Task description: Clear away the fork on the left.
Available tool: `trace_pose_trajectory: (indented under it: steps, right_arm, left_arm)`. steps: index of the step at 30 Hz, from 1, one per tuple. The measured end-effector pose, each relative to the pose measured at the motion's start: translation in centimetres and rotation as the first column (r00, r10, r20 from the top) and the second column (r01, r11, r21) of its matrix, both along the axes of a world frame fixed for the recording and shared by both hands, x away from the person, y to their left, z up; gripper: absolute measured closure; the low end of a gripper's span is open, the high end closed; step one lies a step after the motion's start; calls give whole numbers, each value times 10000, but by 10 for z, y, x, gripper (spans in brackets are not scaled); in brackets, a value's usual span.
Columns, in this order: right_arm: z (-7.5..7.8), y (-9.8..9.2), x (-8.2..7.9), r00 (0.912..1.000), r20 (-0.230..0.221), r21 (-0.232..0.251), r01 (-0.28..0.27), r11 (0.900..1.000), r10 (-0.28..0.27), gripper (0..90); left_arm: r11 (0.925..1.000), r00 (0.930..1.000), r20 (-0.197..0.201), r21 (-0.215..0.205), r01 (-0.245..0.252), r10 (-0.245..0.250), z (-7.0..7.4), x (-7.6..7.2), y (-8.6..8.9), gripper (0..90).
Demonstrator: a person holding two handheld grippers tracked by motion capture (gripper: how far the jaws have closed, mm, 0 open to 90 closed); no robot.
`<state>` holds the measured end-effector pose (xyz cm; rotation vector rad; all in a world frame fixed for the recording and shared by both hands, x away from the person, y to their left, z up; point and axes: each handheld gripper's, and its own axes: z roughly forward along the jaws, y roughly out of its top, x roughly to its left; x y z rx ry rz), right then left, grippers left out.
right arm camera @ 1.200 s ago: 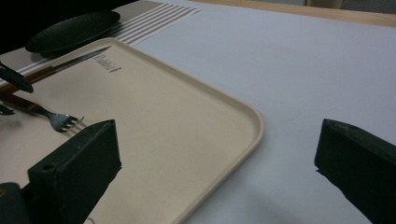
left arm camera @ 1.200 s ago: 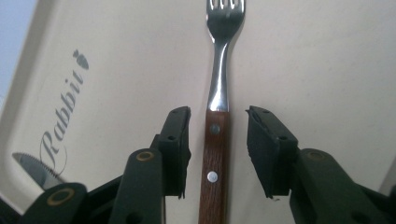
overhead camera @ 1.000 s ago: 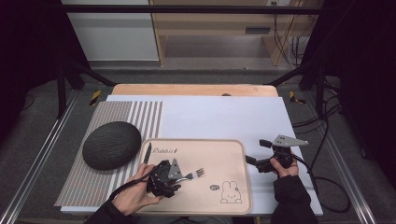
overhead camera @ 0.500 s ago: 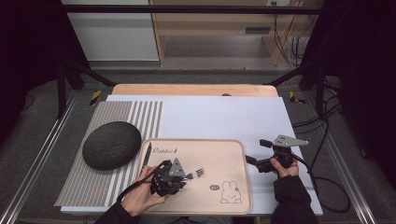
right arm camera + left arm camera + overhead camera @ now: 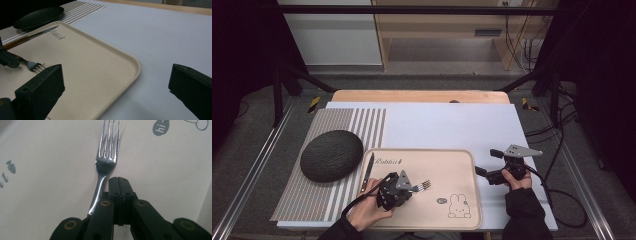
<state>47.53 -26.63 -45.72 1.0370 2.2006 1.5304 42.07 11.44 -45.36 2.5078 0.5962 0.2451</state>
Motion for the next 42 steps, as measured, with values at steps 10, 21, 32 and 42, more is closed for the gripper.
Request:
trace_pose_trajectory:
  steps: [10, 21, 32, 42]
  right_arm:
    - [0, 0, 0, 10000, -7, -4, -6, 10000, 6, 4]
    - [0, 0, 0, 10000, -5, -16, -7, 10000, 7, 4]
    - [1, 0, -1, 10000, -5, -5, 0, 10000, 0, 4]
    - [1, 0, 0, 10000, -5, -9, 7, 10000, -7, 4]
  left_arm:
    - [9999, 9997, 191, -37, -123, 124, -4, 6, 5, 899]
    - [9988, 9978, 481, 126, -468, 461, -4, 12, 13, 899]
    - [9958, 9940, 642, 182, -899, 886, -4, 19, 23, 900]
    - [9913, 9886, 813, 236, -1292, 1269, -5, 25, 31, 900]
